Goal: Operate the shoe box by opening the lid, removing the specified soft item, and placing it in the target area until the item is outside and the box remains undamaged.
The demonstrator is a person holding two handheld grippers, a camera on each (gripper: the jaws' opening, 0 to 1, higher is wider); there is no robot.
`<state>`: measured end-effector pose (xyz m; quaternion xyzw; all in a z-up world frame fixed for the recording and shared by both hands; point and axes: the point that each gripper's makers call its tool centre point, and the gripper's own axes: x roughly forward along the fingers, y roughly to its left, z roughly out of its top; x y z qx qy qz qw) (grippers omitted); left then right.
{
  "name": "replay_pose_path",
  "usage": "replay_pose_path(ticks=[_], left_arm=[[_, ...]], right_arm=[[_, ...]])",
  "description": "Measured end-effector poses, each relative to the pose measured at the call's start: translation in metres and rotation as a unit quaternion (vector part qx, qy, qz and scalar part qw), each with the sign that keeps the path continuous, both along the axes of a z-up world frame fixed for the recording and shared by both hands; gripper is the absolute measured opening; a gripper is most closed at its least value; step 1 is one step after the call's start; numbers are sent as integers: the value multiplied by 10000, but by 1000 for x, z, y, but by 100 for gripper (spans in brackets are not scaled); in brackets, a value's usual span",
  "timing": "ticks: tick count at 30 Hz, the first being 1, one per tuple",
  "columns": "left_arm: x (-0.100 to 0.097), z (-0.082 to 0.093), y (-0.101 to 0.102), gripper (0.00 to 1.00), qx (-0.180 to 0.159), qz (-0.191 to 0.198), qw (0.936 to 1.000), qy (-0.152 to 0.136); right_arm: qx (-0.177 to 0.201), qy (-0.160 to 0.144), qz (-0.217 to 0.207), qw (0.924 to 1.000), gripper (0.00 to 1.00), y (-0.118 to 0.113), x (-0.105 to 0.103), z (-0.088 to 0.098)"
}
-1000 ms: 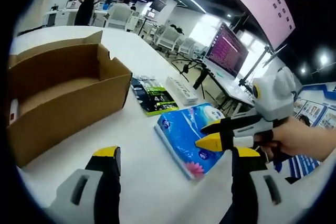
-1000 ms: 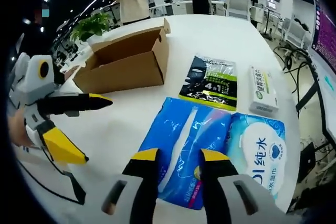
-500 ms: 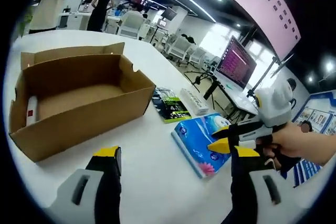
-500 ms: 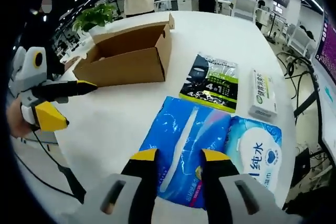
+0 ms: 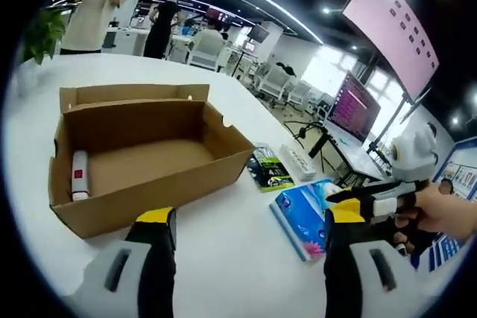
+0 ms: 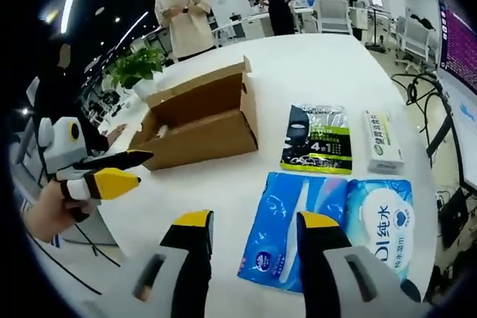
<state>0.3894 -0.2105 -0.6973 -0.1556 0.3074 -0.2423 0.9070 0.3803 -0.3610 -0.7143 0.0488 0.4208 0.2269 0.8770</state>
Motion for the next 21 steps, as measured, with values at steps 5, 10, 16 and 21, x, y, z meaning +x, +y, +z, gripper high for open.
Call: replay_pose_path(ticks=[5, 10, 16, 21], left_arm=[[4, 3, 11, 78, 41, 166, 9999, -23], [8, 5, 22, 78, 449, 240, 9986, -124], [19, 20, 30, 81, 539, 488, 9970, -264], [24, 20, 40, 82, 622, 625, 9959, -222]], right_arm=[[138, -62, -9, 9999, 44, 9, 4, 13], [203, -108, 26, 9997, 44, 17, 4, 20], [285, -139, 63, 9995, 44, 24, 6, 25], [329, -125, 126, 9993, 44, 29, 4, 26]])
